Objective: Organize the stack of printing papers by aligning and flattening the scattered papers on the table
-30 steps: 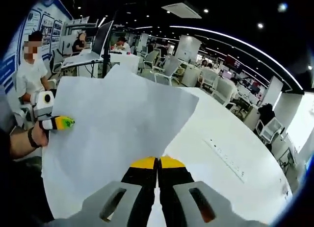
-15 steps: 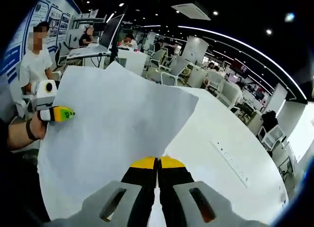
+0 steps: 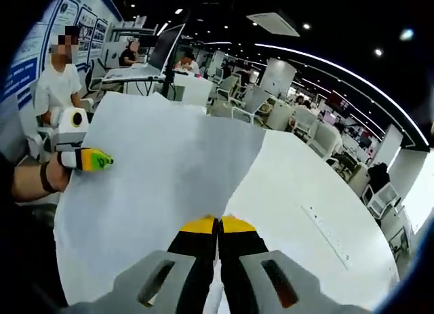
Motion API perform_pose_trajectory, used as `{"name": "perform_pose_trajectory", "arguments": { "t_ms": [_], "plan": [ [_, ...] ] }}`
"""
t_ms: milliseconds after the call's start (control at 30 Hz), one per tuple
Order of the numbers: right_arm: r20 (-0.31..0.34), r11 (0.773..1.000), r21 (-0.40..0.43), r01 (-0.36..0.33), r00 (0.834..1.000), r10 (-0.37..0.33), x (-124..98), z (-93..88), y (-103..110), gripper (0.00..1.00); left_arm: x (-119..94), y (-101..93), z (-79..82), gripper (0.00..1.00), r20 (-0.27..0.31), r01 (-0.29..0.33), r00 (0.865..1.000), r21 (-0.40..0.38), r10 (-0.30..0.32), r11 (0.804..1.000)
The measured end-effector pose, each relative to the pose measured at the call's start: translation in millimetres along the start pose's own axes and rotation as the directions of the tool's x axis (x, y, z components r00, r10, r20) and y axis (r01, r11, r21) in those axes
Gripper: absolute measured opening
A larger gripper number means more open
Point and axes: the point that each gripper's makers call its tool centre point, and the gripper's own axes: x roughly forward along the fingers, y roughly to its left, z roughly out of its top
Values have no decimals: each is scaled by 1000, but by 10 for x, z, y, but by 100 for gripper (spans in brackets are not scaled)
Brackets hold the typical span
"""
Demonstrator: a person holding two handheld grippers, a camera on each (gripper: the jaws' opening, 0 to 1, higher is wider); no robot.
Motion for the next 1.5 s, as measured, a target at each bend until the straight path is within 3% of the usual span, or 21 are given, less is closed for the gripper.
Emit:
{"name": "perform_pose_trajectory", "arguments": {
  "t_ms": [233, 467, 1000, 1500],
  "plan": [
    [-1, 999, -42, -13, 1000, 13, 50, 10, 89, 0, -2, -15, 6, 28, 4, 4, 1000, -4, -4, 1000],
    [31, 997, -74, -6, 999, 9, 88, 137, 144, 0, 1, -34, -1, 28, 2, 10, 1000, -6, -10, 1000],
    [80, 998, 16, -57, 995, 55, 112, 308, 349, 0, -1, -29, -5, 28, -4, 2, 1000, 1, -2, 1000],
    [199, 981, 94, -170, 969, 149, 27, 567, 538, 0, 9, 24, 12, 30, -11, -1, 1000, 0, 1, 1000]
  ]
}}
